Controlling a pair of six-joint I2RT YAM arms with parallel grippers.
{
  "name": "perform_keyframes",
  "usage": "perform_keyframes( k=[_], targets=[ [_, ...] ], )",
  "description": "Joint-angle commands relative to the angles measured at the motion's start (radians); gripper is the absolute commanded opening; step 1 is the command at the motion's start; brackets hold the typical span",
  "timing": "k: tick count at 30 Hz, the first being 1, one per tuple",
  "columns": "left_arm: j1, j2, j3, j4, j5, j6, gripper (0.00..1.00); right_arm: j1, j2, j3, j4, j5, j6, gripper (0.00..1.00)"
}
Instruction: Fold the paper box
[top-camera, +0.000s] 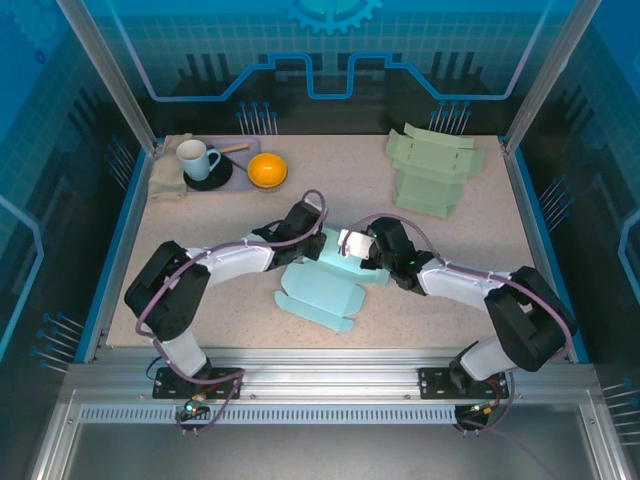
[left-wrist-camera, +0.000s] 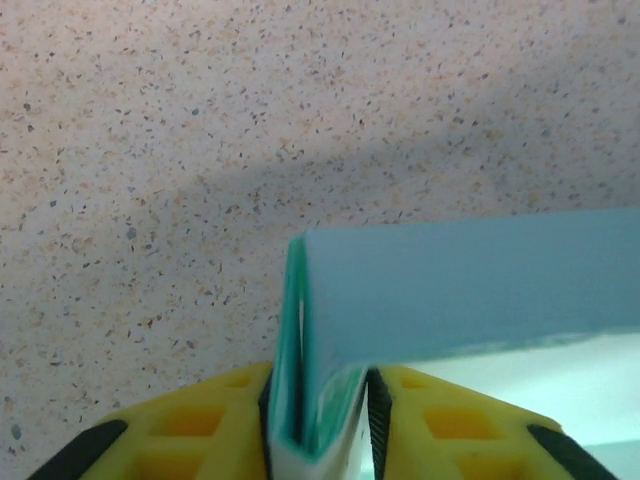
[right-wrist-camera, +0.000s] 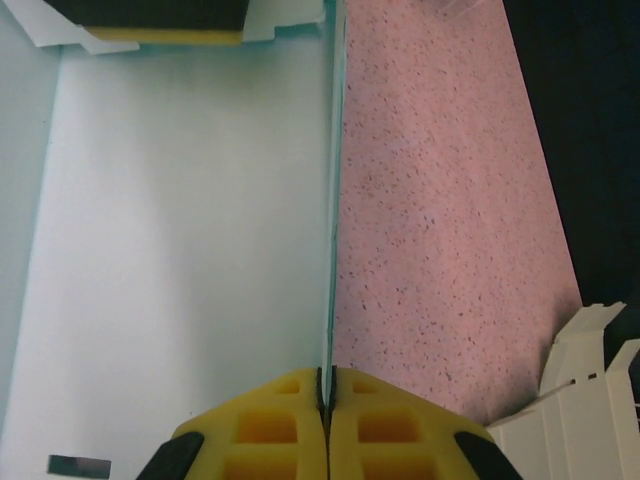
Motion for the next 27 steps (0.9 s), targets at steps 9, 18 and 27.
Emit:
perform_keyframes(
  k=[9, 18, 27],
  targets=[
    [0.042, -0.116, -0.083, -0.005, 0.143, -0.036, 0.38, -0.013, 0.044, 0.005, 0.015, -0.010, 0.037, 0.00],
    [0.069, -0.001, -0.071, 0.058, 0.245, 0.009, 0.37, -0.038, 0.044, 0.015, -0.017, -0.099, 0.064, 0.00],
    [0.075, 0.058, -0.092, 0.062, 0.295, -0.009, 0.33, -0.056, 0.071, 0.029, -0.032, -0.105, 0.082, 0.00]
  ],
)
